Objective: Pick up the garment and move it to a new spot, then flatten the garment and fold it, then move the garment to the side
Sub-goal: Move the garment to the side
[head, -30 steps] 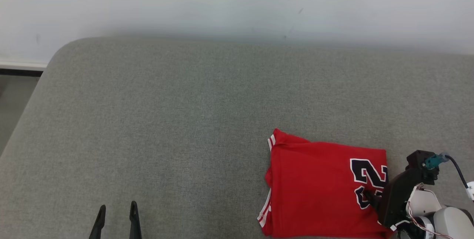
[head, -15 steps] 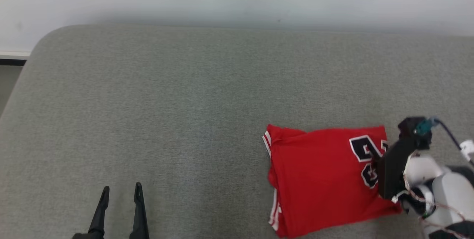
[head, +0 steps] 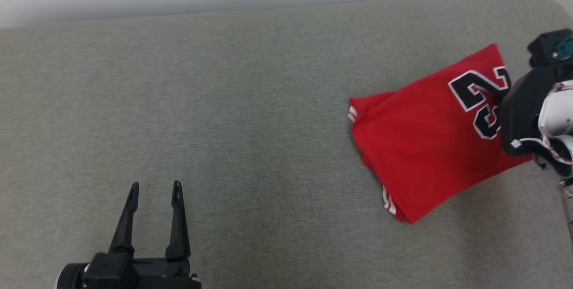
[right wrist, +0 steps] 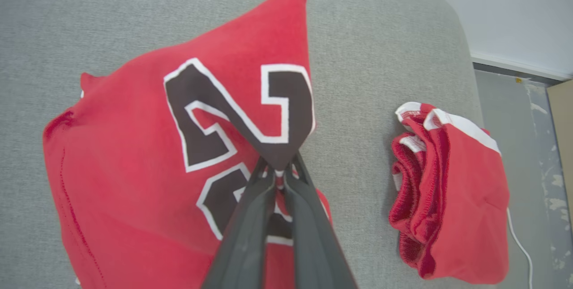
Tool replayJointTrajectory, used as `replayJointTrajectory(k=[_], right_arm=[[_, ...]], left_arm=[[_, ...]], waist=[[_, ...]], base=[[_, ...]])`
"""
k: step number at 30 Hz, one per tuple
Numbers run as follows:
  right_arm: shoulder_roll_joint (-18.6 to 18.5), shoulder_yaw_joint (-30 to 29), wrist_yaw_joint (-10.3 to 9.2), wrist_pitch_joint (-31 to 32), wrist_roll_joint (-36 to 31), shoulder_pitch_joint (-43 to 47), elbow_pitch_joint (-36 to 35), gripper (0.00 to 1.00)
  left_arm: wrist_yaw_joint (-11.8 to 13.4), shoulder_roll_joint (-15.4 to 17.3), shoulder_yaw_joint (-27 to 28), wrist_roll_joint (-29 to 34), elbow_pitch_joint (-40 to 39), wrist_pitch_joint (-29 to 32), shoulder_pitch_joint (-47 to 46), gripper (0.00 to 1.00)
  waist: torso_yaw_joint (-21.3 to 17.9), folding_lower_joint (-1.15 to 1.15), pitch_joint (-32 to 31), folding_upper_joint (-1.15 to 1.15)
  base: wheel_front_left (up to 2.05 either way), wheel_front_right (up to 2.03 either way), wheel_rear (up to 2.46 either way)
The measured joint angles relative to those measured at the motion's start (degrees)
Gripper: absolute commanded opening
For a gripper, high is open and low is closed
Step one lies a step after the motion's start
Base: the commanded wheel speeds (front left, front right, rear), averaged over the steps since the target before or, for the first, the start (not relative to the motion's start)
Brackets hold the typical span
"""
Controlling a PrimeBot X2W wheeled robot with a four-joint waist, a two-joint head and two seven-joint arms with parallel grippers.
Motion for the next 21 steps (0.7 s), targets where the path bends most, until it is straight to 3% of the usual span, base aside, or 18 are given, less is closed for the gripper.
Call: replayJointTrajectory(k=[5,13,21], right_arm=[[-3.0,-0.9,0.00,0.5,1.5,-1.5,-1.8,0.00],[-4.8,-3.8,0.00,-1.4,0.4,-2.5,-2.9,0.00],[-6.9,-6.7,0.00,-4.0,-2.9,-4.0,-2.6,0.00]], left_arm=[[-0.7,0.0,0.6,1.4,0.0,0.0,-1.8,1.00],[-2.5,0.0,2.1,3.5,-0.2,0.0,-3.5,1.00],[-3.6,0.1,2.4,5.2,-0.9,0.0,-4.3,1.00]], waist=[[-3.8,0.00,2.2,0.00],[-9.2,0.00,5.7,0.00],[-11.5,0.00,9.9,0.00]], base=[[0.00,0.00,0.00],[0.00,0.00,0.00],[0.00,0.00,0.00]])
